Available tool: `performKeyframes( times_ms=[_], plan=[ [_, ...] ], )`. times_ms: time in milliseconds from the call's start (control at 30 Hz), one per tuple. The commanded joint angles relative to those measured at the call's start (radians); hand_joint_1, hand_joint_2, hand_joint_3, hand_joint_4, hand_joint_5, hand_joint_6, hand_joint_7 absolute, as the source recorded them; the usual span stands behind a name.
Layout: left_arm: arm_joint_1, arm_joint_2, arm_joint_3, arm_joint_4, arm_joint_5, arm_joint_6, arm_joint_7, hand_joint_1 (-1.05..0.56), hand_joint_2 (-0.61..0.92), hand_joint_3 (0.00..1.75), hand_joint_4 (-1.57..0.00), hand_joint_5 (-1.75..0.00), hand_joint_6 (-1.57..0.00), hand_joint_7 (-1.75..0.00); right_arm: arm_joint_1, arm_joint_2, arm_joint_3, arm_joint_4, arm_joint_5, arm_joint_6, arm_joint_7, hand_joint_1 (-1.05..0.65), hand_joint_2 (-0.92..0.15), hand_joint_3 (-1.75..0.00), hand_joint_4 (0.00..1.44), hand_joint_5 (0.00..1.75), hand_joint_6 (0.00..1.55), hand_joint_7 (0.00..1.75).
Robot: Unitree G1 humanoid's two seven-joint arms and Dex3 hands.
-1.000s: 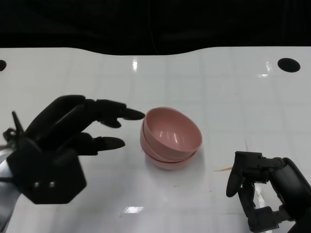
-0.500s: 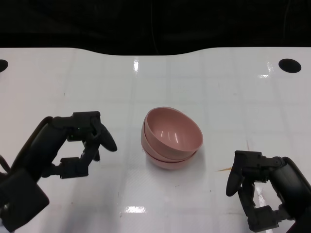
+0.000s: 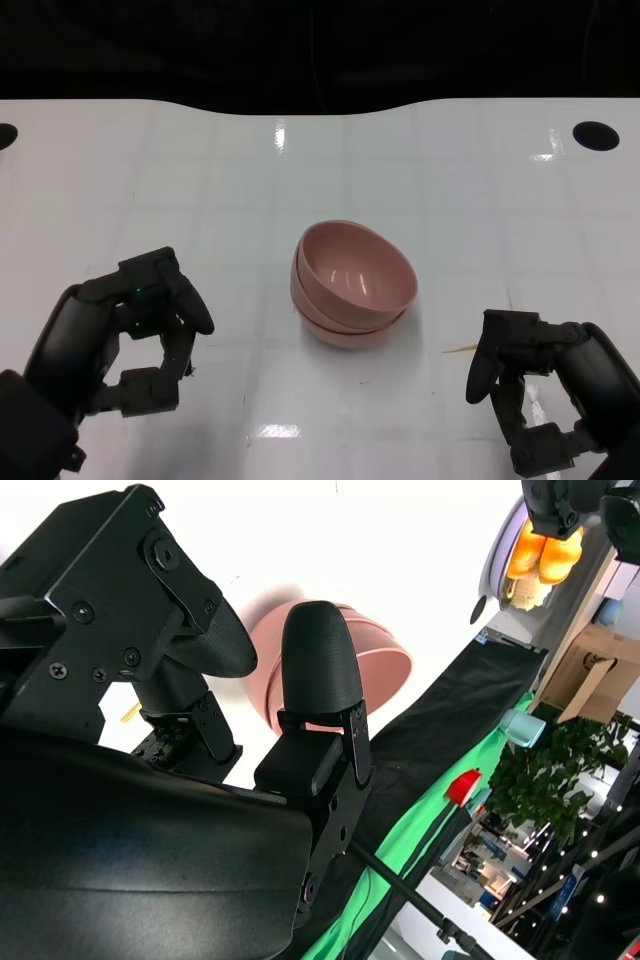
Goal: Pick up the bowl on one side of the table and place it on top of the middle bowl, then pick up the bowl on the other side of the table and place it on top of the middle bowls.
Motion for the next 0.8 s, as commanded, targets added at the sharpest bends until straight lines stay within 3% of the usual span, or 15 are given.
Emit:
performKeyframes(
  times_ms=[33,267,333,400,433,500,700,800],
  plan=[
    [0.009,-0.014,0.015,-0.022,-0.045,0.054,0.004,-0.12,0.43,1.25,-0.8,-1.68,-0.68,-1.55,-0.003,-0.02,-0.014,0.006,0.012,-0.006,0.004,0.01,-0.2,-1.64,0.93,1.75,0.82,1.55],
    [0.031,-0.033,0.033,-0.027,-0.052,0.074,0.015,-0.17,0.42,1.24,-0.79,-1.74,-0.69,-1.57,0.006,-0.025,-0.017,0.005,0.01,-0.013,0.005,0.01,-0.2,-1.64,0.93,1.75,0.82,1.55],
    [0.039,-0.03,0.034,-0.045,-0.045,0.12,0.021,-0.15,0.46,1.08,-0.76,-1.74,-0.72,-1.5,0.01,-0.026,-0.019,0.0,0.013,-0.003,0.008,0.01,-0.2,-1.63,0.92,1.75,0.82,1.55],
    [0.041,-0.024,0.034,-0.062,-0.043,0.174,0.023,-0.14,0.43,1.1,-0.81,-1.7,-0.75,-1.45,0.013,-0.028,-0.021,-0.006,0.015,0.004,0.011,0.01,-0.2,-1.63,0.92,1.75,0.82,1.54],
    [0.042,-0.024,0.035,-0.075,-0.05,0.214,0.022,-0.16,0.46,1.08,-0.84,-1.68,-0.81,-1.32,0.015,-0.029,-0.023,-0.009,0.016,0.007,0.012,0.02,-0.2,-1.63,0.91,1.75,0.82,1.54],
    [0.041,-0.023,0.036,-0.089,-0.063,0.262,0.009,-0.17,0.5,1.02,-0.86,-1.66,-0.87,-1.23,0.017,-0.03,-0.025,-0.014,0.018,0.011,0.014,0.02,-0.2,-1.63,0.91,1.75,0.82,1.54],
    [0.036,-0.02,0.04,-0.112,-0.106,0.348,-0.016,-0.17,0.49,1.09,-0.85,-1.67,-0.79,-1.31,0.022,-0.028,-0.032,-0.012,0.046,0.017,0.022,0.04,-0.22,-1.61,0.89,1.74,0.84,1.49],
    [0.034,-0.013,0.036,-0.112,-0.102,0.358,-0.023,-0.17,0.47,1.13,-0.86,-1.66,-0.83,-1.34,0.023,-0.031,-0.034,-0.009,0.049,0.015,0.023,0.04,-0.22,-1.61,0.88,1.74,0.84,1.46]
  ],
)
